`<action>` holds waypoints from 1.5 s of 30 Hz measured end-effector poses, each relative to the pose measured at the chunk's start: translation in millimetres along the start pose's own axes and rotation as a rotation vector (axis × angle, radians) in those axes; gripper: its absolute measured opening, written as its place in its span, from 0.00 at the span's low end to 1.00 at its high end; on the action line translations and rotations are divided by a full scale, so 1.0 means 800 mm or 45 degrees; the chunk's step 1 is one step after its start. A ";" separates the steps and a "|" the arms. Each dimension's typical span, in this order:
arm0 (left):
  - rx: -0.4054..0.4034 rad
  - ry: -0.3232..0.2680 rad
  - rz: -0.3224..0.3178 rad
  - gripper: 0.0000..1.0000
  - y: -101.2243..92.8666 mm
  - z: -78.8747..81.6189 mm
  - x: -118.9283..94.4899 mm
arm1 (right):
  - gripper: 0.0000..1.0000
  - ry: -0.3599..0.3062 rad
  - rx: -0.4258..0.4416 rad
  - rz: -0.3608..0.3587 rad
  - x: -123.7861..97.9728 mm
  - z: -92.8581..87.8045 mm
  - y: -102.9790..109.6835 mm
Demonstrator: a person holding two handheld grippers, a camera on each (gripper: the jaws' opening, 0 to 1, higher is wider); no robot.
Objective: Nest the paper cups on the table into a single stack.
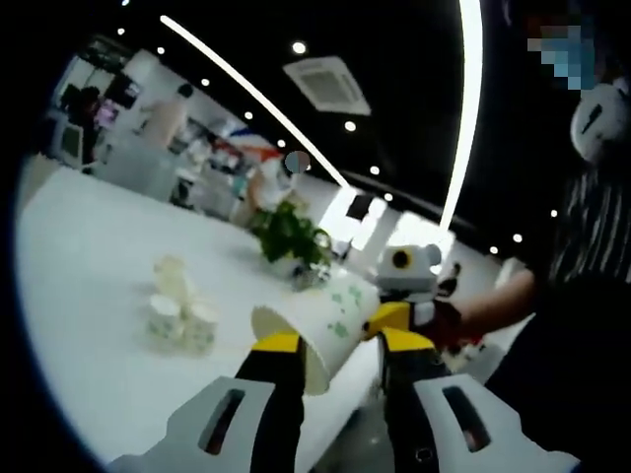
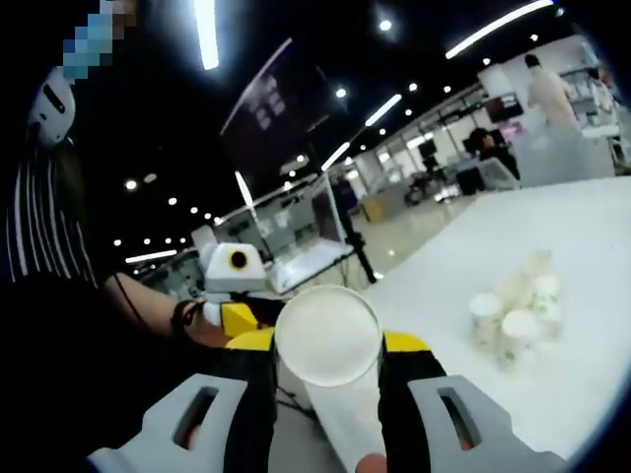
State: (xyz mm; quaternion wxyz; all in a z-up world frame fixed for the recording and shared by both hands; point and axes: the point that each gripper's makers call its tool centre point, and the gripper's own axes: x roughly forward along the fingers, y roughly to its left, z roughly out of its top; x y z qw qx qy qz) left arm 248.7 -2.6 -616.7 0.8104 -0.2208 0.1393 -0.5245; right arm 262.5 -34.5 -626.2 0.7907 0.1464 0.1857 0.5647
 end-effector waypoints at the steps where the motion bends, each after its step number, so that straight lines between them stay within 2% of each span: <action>1: -0.010 -0.003 -0.001 0.26 0.000 0.001 0.000 | 0.36 0.002 0.004 0.000 0.001 -0.001 0.000; 14: -0.047 -0.038 -0.019 0.18 -0.002 0.010 -0.005 | 0.36 -0.010 0.018 0.032 0.002 -0.003 0.007; 18: -0.030 -0.037 -0.020 0.11 -0.003 0.010 -0.007 | 0.36 -0.021 -0.005 0.053 0.002 -0.001 0.013; 25: -0.062 -0.041 -0.043 0.10 -0.008 0.013 -0.009 | 0.36 -0.025 -0.003 0.075 0.001 0.000 0.017; 30: -0.056 -0.022 -0.081 0.07 -0.016 0.013 -0.009 | 0.36 -0.002 -0.005 0.090 0.001 -0.007 0.018; 37: -0.106 0.003 -0.135 0.03 -0.026 0.014 -0.007 | 0.37 -0.006 -0.011 0.089 -0.001 -0.010 0.020; 45: -0.076 0.006 -0.171 0.00 -0.033 0.018 -0.005 | 0.38 -0.018 -0.005 0.072 -0.003 -0.006 0.015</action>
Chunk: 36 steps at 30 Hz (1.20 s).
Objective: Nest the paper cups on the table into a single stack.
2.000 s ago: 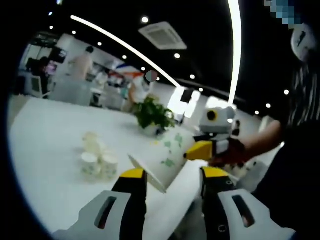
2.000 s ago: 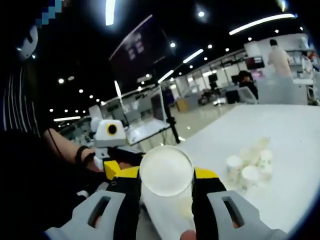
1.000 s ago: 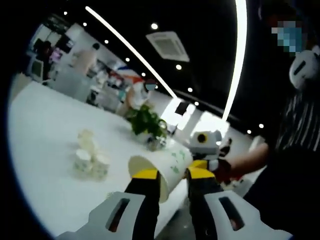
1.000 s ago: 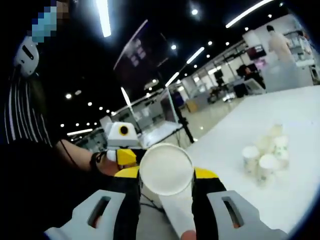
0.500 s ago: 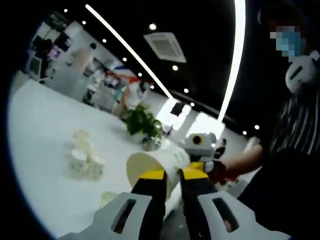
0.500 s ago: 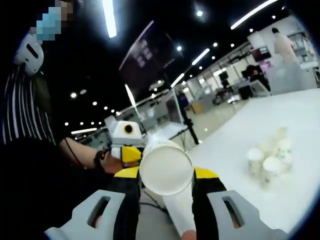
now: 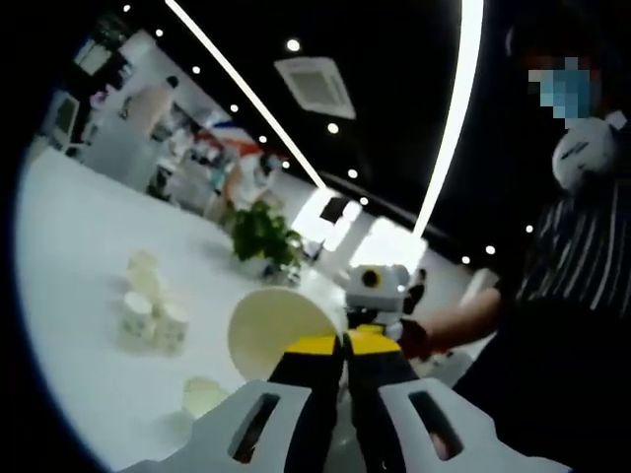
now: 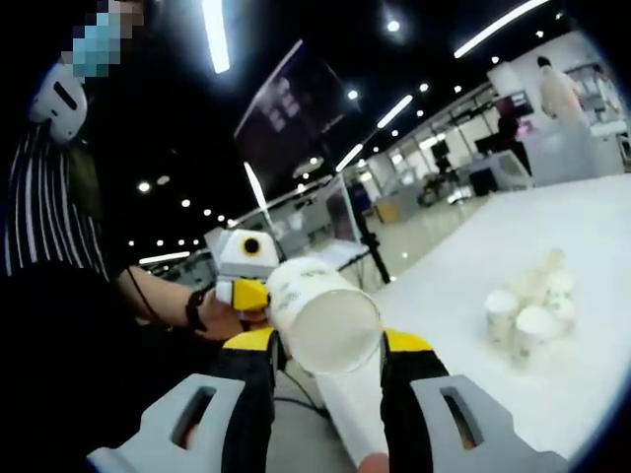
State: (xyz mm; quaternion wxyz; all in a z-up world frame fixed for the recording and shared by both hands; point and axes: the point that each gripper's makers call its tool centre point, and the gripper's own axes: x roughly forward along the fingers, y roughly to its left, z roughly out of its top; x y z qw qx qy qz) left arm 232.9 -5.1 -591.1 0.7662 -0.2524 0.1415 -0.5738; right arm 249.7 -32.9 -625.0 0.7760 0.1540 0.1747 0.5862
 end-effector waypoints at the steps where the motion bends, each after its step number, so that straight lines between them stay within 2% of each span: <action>1: 0.035 0.004 0.000 0.00 0.001 0.000 0.001 | 0.38 0.002 -0.005 -0.003 0.000 0.000 -0.001; 20: -0.020 -0.007 0.019 0.00 0.006 0.001 -0.003 | 0.38 -0.046 0.003 -0.036 -0.008 0.006 -0.004; 36: -0.040 -0.017 0.048 0.00 0.016 0.004 -0.010 | 0.43 -0.065 -0.023 -0.154 -0.039 0.014 -0.029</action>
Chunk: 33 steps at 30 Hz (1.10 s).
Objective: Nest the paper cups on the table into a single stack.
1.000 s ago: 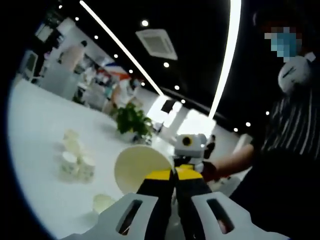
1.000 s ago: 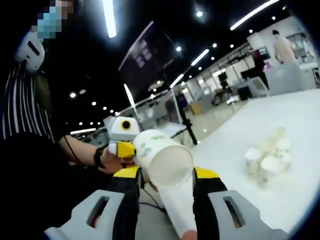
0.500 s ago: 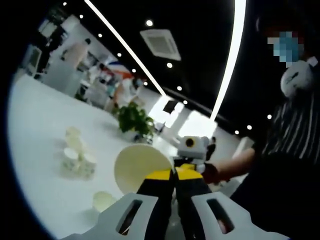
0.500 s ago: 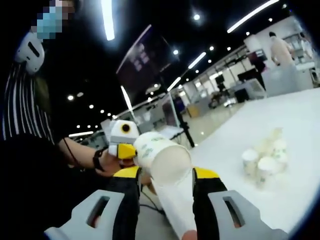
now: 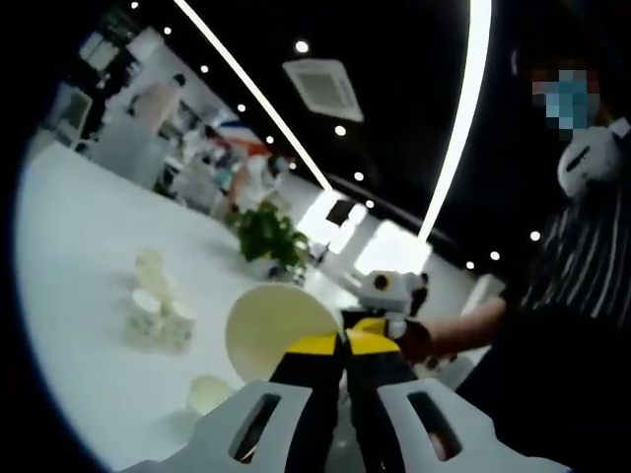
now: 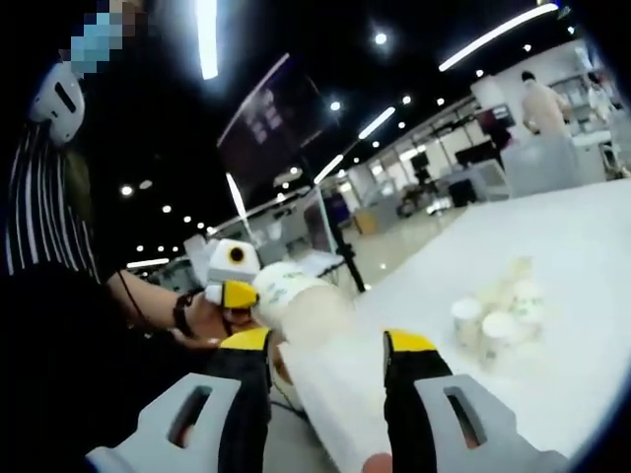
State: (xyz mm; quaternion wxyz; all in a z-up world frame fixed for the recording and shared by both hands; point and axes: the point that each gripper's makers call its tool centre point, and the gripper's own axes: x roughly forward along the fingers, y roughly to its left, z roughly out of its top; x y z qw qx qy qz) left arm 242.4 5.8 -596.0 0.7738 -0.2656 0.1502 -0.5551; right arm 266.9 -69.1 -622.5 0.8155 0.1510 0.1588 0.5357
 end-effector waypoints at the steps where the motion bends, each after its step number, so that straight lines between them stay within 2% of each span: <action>1: 0.003 0.001 0.008 0.00 0.001 0.000 -0.001 | 0.45 -0.006 -0.008 -0.034 -0.003 0.002 -0.007; 7: -0.004 0.005 0.030 0.00 0.008 -0.002 -0.005 | 0.48 -0.029 -0.025 -0.100 -0.017 0.011 -0.025; 11: 0.000 0.010 0.030 0.00 0.008 -0.001 -0.006 | 0.49 -0.015 -0.072 -0.133 -0.022 0.015 -0.033; 14: 0.003 0.012 0.035 0.00 0.010 -0.002 -0.006 | 0.51 -0.027 -0.054 -0.155 -0.026 0.017 -0.041; 20: 0.030 0.052 0.025 0.00 0.006 -0.008 -0.006 | 0.57 -0.004 -0.093 -0.211 -0.032 0.014 -0.054; 26: 0.029 0.066 0.039 0.00 0.011 -0.008 -0.008 | 0.62 0.056 -0.158 -0.306 -0.041 -0.003 -0.073; 33: 0.060 0.122 0.025 0.00 0.008 -0.012 -0.006 | 0.74 0.046 -0.141 -0.407 -0.054 -0.003 -0.096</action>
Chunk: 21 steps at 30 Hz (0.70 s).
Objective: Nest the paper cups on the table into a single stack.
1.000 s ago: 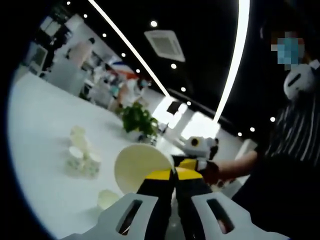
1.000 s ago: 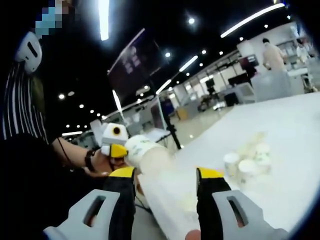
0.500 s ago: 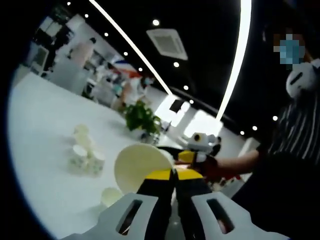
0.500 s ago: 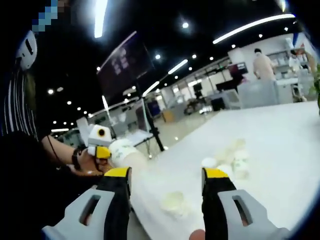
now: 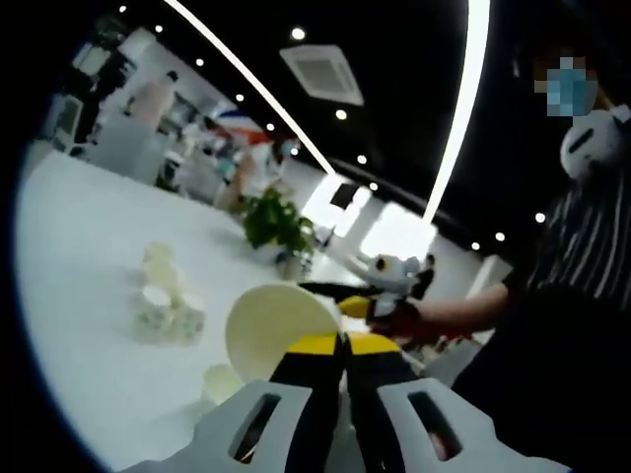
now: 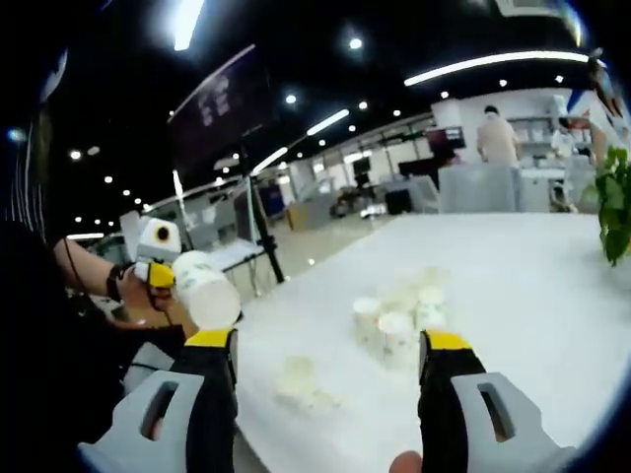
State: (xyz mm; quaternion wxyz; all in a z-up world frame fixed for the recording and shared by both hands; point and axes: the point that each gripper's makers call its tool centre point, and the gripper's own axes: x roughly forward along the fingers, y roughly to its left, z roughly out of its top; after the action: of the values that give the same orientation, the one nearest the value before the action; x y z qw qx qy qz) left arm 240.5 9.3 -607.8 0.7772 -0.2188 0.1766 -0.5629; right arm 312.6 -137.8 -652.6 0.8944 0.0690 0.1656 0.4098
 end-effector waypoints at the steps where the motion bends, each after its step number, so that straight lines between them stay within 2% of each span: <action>1: 0.001 0.002 0.000 0.00 0.000 0.000 0.000 | 0.74 0.001 0.000 -0.002 0.000 0.000 -0.001; 11: 0.094 0.099 0.041 0.00 0.007 -0.004 0.001 | 0.81 0.043 -0.029 -0.084 -0.005 -0.014 -0.023; 13: 0.129 0.153 0.094 0.00 0.018 -0.010 -0.002 | 0.83 0.050 -0.034 -0.098 -0.006 -0.018 -0.027; 21: 0.170 0.225 0.122 0.00 0.025 -0.018 0.005 | 0.91 0.053 0.002 -0.132 -0.009 -0.025 -0.037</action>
State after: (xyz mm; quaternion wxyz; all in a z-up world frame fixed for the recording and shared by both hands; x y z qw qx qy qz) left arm 250.5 8.8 -630.5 0.7974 -0.1076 0.2167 -0.5528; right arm 322.3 -162.8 -677.7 0.9107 0.0524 0.1878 0.3642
